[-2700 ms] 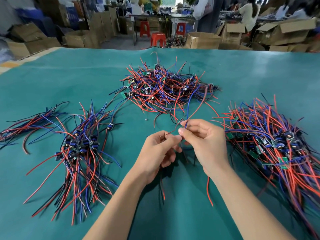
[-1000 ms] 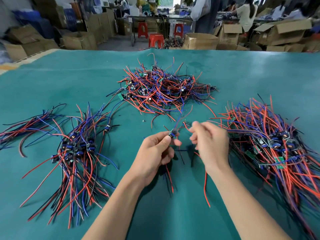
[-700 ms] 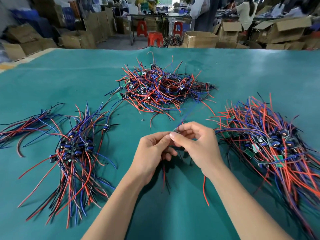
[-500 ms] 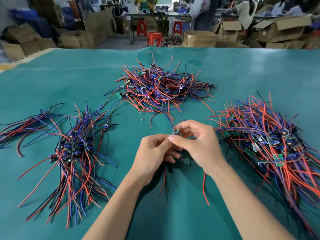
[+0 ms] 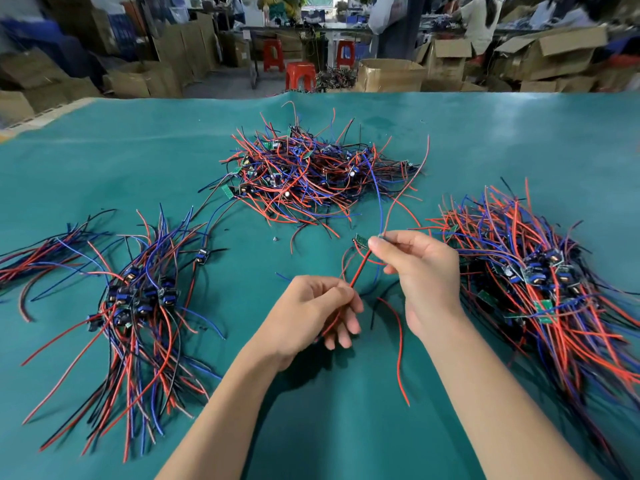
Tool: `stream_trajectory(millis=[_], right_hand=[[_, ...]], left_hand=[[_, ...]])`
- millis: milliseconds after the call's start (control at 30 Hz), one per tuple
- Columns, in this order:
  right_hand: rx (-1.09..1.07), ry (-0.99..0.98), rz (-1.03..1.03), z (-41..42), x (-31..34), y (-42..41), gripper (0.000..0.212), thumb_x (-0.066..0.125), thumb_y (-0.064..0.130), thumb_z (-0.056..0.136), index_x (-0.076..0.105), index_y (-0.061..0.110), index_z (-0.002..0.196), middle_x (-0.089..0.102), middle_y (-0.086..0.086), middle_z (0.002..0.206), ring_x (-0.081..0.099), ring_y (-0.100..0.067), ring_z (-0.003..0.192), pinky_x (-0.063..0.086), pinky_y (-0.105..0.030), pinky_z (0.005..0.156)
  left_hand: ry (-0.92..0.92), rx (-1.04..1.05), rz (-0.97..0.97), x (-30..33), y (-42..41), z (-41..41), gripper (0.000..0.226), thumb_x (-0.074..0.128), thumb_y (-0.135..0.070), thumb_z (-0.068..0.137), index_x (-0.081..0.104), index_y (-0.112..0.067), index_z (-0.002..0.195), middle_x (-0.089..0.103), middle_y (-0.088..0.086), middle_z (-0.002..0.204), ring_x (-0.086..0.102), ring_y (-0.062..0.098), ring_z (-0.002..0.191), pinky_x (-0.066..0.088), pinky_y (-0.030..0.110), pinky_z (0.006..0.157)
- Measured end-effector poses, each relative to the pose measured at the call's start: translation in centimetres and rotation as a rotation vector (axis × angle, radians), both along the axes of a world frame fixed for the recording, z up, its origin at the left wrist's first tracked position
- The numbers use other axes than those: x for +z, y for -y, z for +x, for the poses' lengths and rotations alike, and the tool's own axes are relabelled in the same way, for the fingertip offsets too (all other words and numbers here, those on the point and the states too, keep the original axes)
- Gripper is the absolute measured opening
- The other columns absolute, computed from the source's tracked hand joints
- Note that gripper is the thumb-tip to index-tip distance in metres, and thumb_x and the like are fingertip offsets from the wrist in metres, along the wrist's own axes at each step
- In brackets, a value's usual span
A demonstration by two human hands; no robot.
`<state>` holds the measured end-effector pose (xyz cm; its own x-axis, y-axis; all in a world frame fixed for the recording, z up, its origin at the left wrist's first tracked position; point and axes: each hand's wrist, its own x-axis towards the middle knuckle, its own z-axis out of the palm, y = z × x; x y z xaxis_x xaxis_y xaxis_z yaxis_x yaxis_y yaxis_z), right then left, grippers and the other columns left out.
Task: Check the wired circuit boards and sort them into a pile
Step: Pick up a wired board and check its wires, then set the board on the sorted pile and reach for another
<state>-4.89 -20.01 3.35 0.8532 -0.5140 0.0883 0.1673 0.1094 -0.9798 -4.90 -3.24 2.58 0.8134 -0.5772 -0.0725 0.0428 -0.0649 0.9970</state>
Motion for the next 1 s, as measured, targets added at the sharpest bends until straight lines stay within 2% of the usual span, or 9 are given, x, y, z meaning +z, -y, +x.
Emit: stream_trajectory(millis=[200,467,533,633,733,800,900,967,1000], right_hand=[[-0.221,0.033,0.073,0.2,0.8,1.8,0.012,0.082,0.002,0.080,0.073,0.010,0.082,0.070,0.009,0.063,0.058,0.001,0.054,0.042,-0.014,0.050],[-0.371,0.188,0.036,-1.4,6.6,5.7,0.014,0.076,0.011,0.087,0.069,0.017,0.077,0.064,0.003,0.065,0.049,-0.008,0.051,0.040,-0.020,0.047],[-0.326,0.150,-0.109,-2.6,9.1,9.1,0.013,0.076,0.023,0.084,0.068,0.019,0.076,0.064,0.000,0.068,0.053,-0.008,0.052,0.041,-0.018,0.046],[-0.243,-0.164,-0.531,-4.3,11.2,13.9,0.020,0.075,0.039,0.077,0.069,0.021,0.081,0.066,0.002,0.072,0.056,-0.007,0.058,0.045,-0.013,0.046],[-0.290,-0.495,-0.873,-5.3,10.5,15.8,0.017,0.082,0.037,0.080,0.072,0.024,0.080,0.074,-0.008,0.085,0.065,-0.019,0.072,0.054,-0.032,0.067],[-0.278,-0.656,-1.065,-5.3,9.2,14.8,0.022,0.086,0.041,0.077,0.074,0.024,0.083,0.077,-0.010,0.095,0.071,-0.031,0.093,0.055,-0.044,0.088],[-0.271,-0.478,-1.234,-4.1,8.2,11.1,0.019,0.082,0.041,0.076,0.077,0.027,0.089,0.079,0.002,0.089,0.073,-0.026,0.093,0.053,-0.037,0.085],[0.003,-0.376,-1.223,-2.5,7.6,7.0,0.022,0.075,0.047,0.072,0.076,0.034,0.088,0.077,0.016,0.083,0.072,-0.012,0.083,0.053,-0.030,0.081],[0.190,-0.376,-1.252,-1.2,6.9,5.0,0.026,0.074,0.048,0.072,0.075,0.037,0.095,0.077,0.016,0.090,0.071,-0.009,0.086,0.052,-0.029,0.083]], left_hand=[[0.011,-0.075,0.023,0.2,-0.1,-0.1,0.026,0.050,-0.026,0.090,0.068,-0.018,0.073,0.065,0.006,0.060,0.052,0.015,0.044,0.037,0.021,0.041],[0.026,-0.081,0.056,0.1,-0.4,-0.2,0.028,0.048,-0.024,0.083,0.068,-0.015,0.067,0.062,0.006,0.057,0.050,0.016,0.045,0.037,0.022,0.044],[0.018,-0.059,0.045,0.0,-0.3,-0.1,0.027,0.048,-0.023,0.082,0.068,-0.016,0.066,0.061,0.007,0.057,0.050,0.015,0.044,0.036,0.021,0.043],[-0.005,-0.029,-0.006,-0.1,-0.2,0.1,0.025,0.048,-0.022,0.081,0.067,-0.015,0.066,0.060,0.007,0.056,0.048,0.015,0.041,0.035,0.020,0.040],[-0.032,-0.004,-0.056,-0.2,-0.3,0.2,0.024,0.050,-0.023,0.082,0.066,-0.014,0.067,0.057,0.007,0.053,0.045,0.015,0.038,0.032,0.018,0.038],[-0.044,0.012,-0.089,-0.2,-0.4,0.2,0.024,0.050,-0.024,0.083,0.065,-0.014,0.067,0.054,0.007,0.050,0.043,0.015,0.035,0.030,0.018,0.037],[-0.067,0.055,-0.140,-0.1,-0.4,0.4,0.025,0.050,-0.027,0.083,0.064,-0.015,0.066,0.049,0.006,0.046,0.038,0.016,0.032,0.027,0.018,0.035],[-0.072,0.083,-0.151,-0.1,-0.4,0.4,0.025,0.051,-0.029,0.083,0.063,-0.016,0.066,0.049,0.006,0.046,0.038,0.016,0.032,0.027,0.018,0.035],[-0.070,0.094,-0.151,-0.1,-0.3,0.5,0.024,0.051,-0.029,0.082,0.063,-0.016,0.065,0.049,0.006,0.046,0.038,0.016,0.032,0.027,0.018,0.036]])
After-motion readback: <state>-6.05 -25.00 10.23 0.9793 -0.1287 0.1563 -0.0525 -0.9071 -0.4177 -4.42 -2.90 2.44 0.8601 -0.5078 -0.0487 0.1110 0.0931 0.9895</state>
